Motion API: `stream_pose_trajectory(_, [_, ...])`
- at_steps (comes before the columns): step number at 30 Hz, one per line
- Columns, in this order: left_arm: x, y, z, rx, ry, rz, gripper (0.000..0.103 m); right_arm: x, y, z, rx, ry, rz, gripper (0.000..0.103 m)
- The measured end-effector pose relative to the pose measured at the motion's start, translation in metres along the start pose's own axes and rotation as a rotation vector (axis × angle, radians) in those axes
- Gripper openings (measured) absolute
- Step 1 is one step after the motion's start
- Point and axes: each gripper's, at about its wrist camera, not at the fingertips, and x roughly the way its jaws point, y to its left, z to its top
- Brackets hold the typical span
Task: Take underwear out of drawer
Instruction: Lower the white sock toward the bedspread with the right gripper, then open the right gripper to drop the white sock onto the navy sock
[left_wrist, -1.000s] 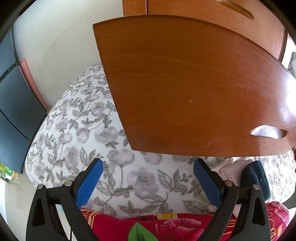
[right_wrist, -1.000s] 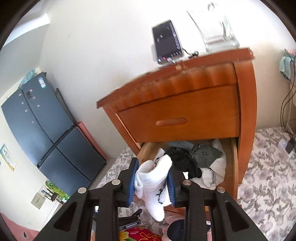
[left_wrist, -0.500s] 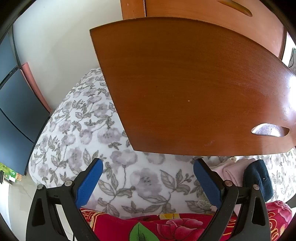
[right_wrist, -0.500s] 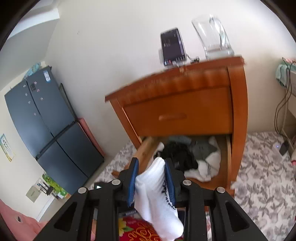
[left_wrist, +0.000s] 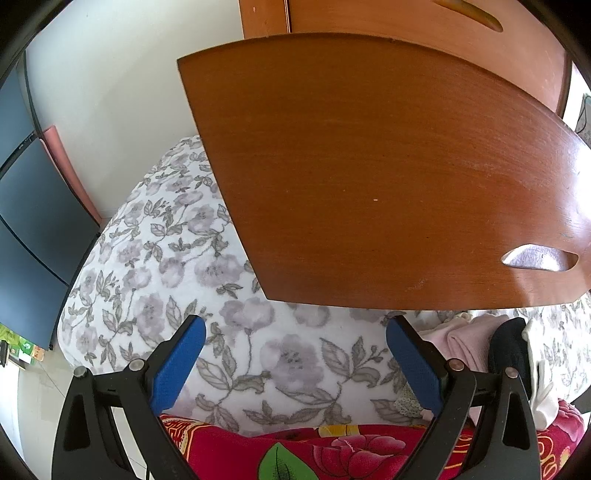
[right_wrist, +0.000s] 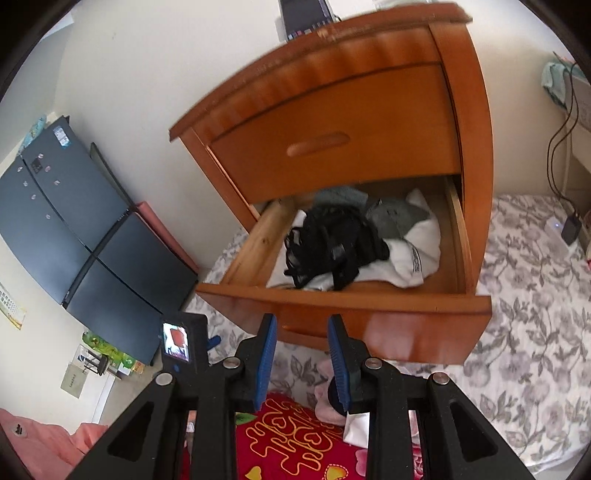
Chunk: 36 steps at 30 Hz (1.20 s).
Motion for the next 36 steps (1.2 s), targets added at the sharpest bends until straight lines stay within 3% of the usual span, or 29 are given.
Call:
stream_pose_trajectory(8, [-0.002,0.002,0.000,-0.004,0.001,-0.007,0.098,0.030,-0.012,-0.010,0.025,0.100,-0.099,0.031])
stream_pose_trajectory(13, [-0.002,0.002,0.000,-0.003,0.004,-0.009,0.098,0.034,-0.013,-0.011,0.019,0.113,-0.137,0.032])
stream_pose_trajectory(16, [-0.002,0.002,0.000,-0.005,0.004,-0.010,0.098,0.036,-0.014,-0.010,0.017,0.119,-0.172,0.055])
stream_pose_trajectory(21, [-0.002,0.002,0.000,-0.005,0.003,-0.010,0.098,0.037,-0.011,-0.009,-0.007,0.121,-0.191,0.058])
stream_pose_trajectory(23, [-0.002,0.002,0.000,-0.006,0.001,-0.010,0.098,0.037,-0.009,-0.007,-0.018,0.117,-0.201,0.070])
stream_pose_trajectory(27, [-0.003,0.002,0.000,-0.010,-0.001,-0.014,0.098,0.036,-0.008,-0.003,-0.028,0.103,-0.220,0.081])
stream_pose_trajectory(31, [-0.003,0.003,0.000,-0.014,-0.002,-0.018,0.098,0.036,-0.007,0.002,-0.035,0.085,-0.236,0.098])
stream_pose_trajectory(36, [-0.004,0.004,0.000,-0.017,-0.002,-0.023,0.098,0.039,-0.005,0.005,-0.055,0.084,-0.246,0.103])
